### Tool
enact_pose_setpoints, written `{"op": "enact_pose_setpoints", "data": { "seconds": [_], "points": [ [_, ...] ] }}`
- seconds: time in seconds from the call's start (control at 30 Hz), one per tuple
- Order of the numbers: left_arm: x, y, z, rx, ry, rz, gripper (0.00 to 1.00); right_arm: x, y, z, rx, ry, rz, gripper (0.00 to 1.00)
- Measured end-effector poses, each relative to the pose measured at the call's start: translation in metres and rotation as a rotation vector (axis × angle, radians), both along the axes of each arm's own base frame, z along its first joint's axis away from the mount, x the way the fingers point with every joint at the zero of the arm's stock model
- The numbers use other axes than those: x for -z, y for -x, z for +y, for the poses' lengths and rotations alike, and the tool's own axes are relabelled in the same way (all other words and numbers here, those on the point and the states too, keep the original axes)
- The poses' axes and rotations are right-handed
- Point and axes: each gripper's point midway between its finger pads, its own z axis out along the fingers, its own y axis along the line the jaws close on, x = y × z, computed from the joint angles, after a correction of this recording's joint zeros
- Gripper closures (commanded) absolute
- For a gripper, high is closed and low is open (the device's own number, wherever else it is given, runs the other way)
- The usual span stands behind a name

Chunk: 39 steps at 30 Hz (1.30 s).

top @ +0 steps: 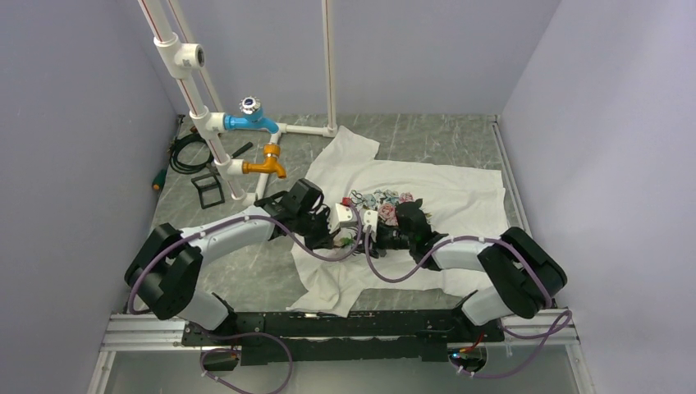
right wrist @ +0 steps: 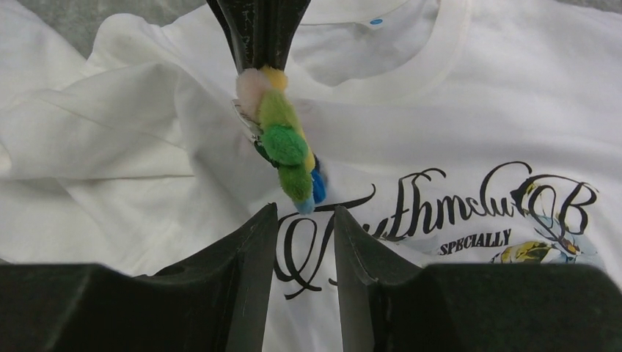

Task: Remove the brooch from the garment

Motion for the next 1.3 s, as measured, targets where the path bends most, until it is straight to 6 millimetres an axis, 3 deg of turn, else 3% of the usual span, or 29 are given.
{"op": "enact_pose_setpoints", "data": {
  "seconds": [0.4, 0.5, 0.7, 0.83, 1.3],
  "points": [
    [0.01, -0.034, -0.005, -0.12, -0.041, 0.113, 1.0, 0.013, -0.005, 0.001, 0.042, 0.018, 0.051, 0.55],
    [0.016, -0.033, -0.006, -0.119, -0.055, 0.131, 1.0, 0.008, -0.008, 0.008, 0.023, 0.01, 0.035, 0.49],
    [0.021, -0.032, -0.006, -0.119, -0.07, 0.147, 1.0, -0.003, -0.016, 0.015, 0.014, -0.018, 0.011, 0.48],
    [0.022, -0.032, -0.006, -0.12, -0.071, 0.15, 1.0, -0.006, -0.018, 0.018, 0.01, -0.029, 0.004, 0.39],
    [0.022, -0.03, 0.0, -0.13, -0.047, 0.117, 1.0, -0.005, -0.019, 0.024, -0.022, -0.043, -0.024, 0.36]
  ]
}}
